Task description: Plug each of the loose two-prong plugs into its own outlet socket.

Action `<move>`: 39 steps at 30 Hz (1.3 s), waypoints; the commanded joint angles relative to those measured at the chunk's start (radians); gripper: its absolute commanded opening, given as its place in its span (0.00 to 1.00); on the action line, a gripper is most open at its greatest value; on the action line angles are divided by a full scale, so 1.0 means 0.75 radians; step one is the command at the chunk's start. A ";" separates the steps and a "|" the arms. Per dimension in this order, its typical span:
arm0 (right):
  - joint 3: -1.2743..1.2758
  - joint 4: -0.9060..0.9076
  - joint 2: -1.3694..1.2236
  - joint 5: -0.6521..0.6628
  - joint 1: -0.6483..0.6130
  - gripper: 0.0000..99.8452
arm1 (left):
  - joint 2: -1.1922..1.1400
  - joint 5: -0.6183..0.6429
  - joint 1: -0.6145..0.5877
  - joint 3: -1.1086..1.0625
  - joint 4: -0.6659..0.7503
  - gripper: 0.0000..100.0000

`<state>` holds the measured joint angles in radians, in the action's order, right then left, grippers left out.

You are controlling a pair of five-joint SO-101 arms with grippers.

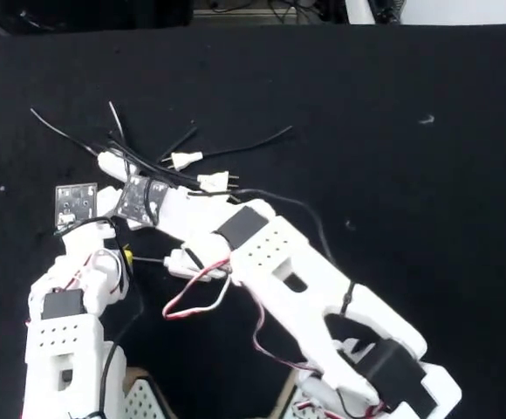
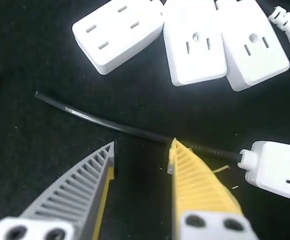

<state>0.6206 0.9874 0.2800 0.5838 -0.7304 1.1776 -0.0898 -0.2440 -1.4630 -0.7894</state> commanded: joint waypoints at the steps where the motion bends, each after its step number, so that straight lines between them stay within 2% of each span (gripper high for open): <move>1: -0.054 0.070 0.073 0.055 -0.014 0.01 | 0.012 0.014 -0.011 0.026 0.014 0.18; 8: -0.253 0.239 0.073 -0.045 -0.043 0.01 | 0.012 0.014 -0.011 0.026 0.014 0.18; 13: -0.226 0.217 0.071 -0.059 -0.143 0.01 | 0.012 0.014 -0.011 0.026 0.014 0.18; 23: -0.230 0.196 -0.081 -0.047 -0.068 0.01 | 0.012 0.014 -0.011 0.026 0.014 0.18; 39: -0.273 0.184 -0.101 -0.045 -0.025 0.01 | 0.012 0.014 -0.011 0.026 0.014 0.18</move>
<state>0.4657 1.1515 0.2018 0.5470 -0.7825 1.1776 -0.0898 -0.2440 -1.4630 -0.7894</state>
